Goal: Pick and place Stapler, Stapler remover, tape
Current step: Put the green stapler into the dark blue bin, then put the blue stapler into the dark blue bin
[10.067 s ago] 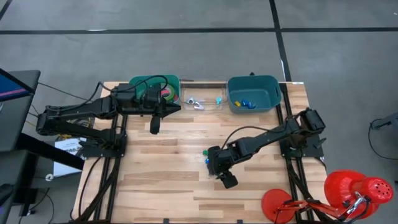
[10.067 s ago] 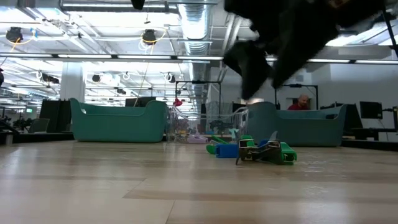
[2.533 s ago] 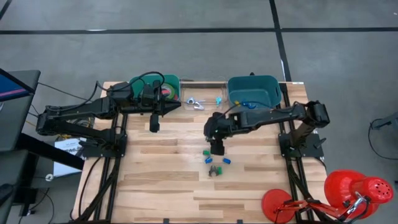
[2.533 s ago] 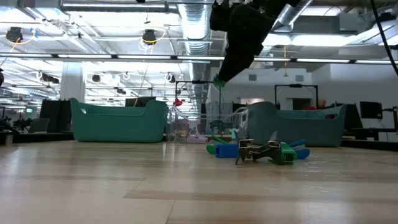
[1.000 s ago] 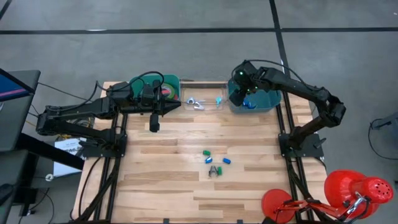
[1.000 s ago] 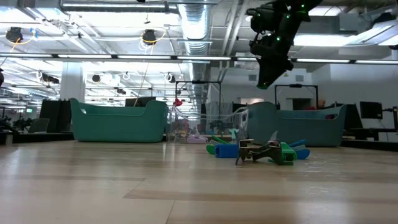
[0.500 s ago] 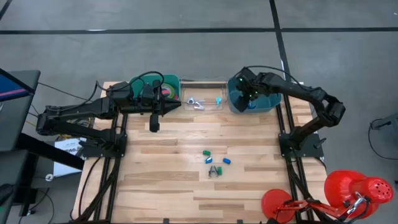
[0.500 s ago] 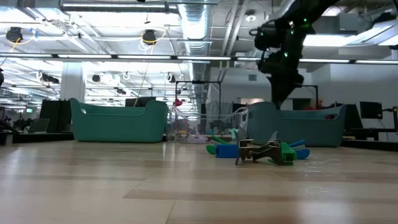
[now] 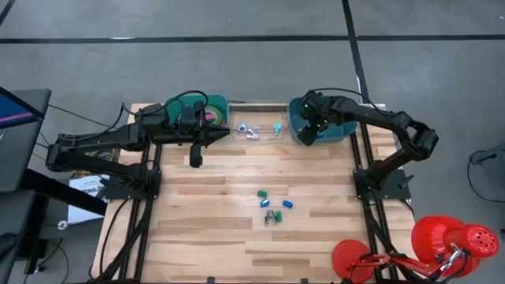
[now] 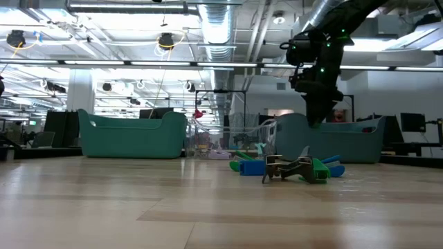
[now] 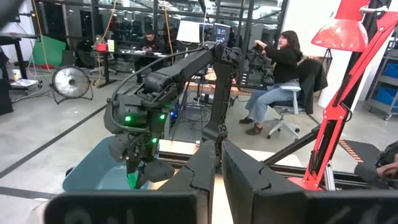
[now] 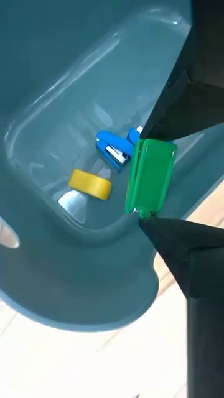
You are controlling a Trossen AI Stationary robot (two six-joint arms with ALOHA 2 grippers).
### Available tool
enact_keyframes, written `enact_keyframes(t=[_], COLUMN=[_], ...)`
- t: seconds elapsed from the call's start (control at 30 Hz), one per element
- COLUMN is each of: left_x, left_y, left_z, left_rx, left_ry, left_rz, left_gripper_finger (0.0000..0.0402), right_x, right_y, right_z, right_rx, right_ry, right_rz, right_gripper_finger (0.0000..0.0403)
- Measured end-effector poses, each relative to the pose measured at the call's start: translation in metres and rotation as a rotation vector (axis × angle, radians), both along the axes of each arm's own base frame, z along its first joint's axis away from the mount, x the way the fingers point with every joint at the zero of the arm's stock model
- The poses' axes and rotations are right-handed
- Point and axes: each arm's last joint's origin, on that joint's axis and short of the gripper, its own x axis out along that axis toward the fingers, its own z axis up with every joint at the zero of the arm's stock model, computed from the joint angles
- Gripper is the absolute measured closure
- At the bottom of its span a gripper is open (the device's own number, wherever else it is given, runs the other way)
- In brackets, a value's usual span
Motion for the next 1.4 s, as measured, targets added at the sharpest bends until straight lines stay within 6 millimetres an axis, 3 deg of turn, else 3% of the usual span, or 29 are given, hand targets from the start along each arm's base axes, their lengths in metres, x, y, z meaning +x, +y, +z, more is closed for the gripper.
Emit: enact_keyframes(t=[0.5,0.7,0.97,1.4], left_x=[0.000,0.000,0.000,0.000], left_y=[0.000,0.000,0.000,0.000], left_z=[0.000,0.000,0.000,0.000], left_rx=[0.000,0.000,0.000,0.000], left_ry=[0.000,0.000,0.000,0.000], left_rz=[0.000,0.000,0.000,0.000], left_gripper_finger=[0.0380,0.0380,0.0380,0.0380], right_x=[0.006,0.009,0.009,0.020], right_y=[0.005,0.017,0.049,0.115], right_z=[0.001,0.012,0.036,0.039], right_rx=[-0.026,-0.049,-0.085,-0.040], right_ry=[-0.013,-0.056,-0.134,-0.092], right_rz=[-0.018,0.016,0.117,0.385], right_gripper_finger=[0.0156,0.0154,0.0154,0.0154])
